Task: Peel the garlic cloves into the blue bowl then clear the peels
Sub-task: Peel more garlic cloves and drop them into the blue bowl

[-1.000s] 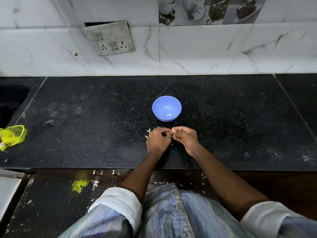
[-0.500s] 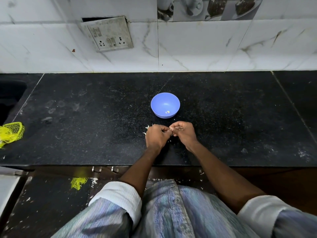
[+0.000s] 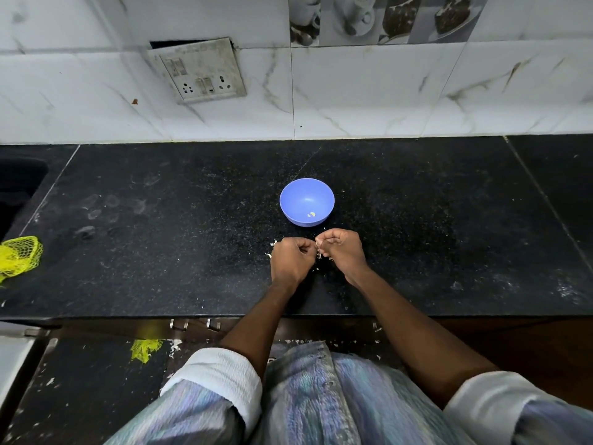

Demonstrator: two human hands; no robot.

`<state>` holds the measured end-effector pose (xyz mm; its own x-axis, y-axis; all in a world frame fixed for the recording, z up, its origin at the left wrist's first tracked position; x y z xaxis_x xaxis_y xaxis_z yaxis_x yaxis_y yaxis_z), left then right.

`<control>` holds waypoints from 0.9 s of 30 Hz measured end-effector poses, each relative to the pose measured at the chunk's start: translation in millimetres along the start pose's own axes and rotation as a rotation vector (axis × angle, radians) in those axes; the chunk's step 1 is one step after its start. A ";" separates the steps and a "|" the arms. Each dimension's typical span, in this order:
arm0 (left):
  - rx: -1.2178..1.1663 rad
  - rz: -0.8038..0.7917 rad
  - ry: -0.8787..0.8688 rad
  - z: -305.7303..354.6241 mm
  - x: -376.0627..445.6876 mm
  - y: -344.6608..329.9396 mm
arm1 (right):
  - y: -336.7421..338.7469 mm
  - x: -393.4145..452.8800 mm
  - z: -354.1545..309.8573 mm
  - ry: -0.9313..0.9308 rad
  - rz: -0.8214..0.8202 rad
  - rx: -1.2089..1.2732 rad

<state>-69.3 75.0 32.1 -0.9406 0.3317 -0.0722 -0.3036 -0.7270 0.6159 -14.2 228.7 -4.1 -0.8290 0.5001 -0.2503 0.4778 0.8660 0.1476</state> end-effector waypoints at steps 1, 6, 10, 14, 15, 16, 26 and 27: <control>0.014 -0.001 0.001 -1.2 0.8 -1.1 | 0.0 0.2 -0.6 0.003 0.001 -0.010; 0.033 0.008 -0.002 -1.7 3.8 -1.1 | -1.7 2.5 -3.0 0.025 -0.003 -0.060; 0.008 -0.004 0.025 -2.3 6.1 -0.9 | -1.3 3.9 -5.8 0.035 -0.007 -0.071; -0.001 -0.017 0.022 -0.1 6.4 -1.0 | -0.7 3.2 -7.7 0.046 -0.015 -0.082; -0.006 -0.018 0.024 -0.2 5.9 -1.0 | -0.1 2.5 -7.8 0.047 -0.011 -0.084; -0.011 -0.020 0.025 0.4 5.3 -1.2 | 0.6 2.2 -7.8 0.047 -0.006 -0.087; 0.025 -0.014 0.052 0.5 3.1 -0.5 | -1.3 4.8 -0.8 0.004 -0.032 -0.073; 0.033 -0.012 0.052 1.2 2.4 0.0 | -2.4 4.8 0.3 -0.006 -0.045 -0.057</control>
<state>-71.4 76.5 32.9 -0.9439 0.3076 -0.1197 -0.3102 -0.7025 0.6406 -19.2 229.1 -6.0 -0.8474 0.4607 -0.2640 0.4226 0.8862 0.1900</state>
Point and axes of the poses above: each hand's wrist, its own x-axis towards the middle knuckle, its own y-axis out of the back of the hand, z = x × y, the point moved 10 cm from there along x, towards the middle knuckle, and after that the axes turned 2 degrees about y, right-handed, at the moved point
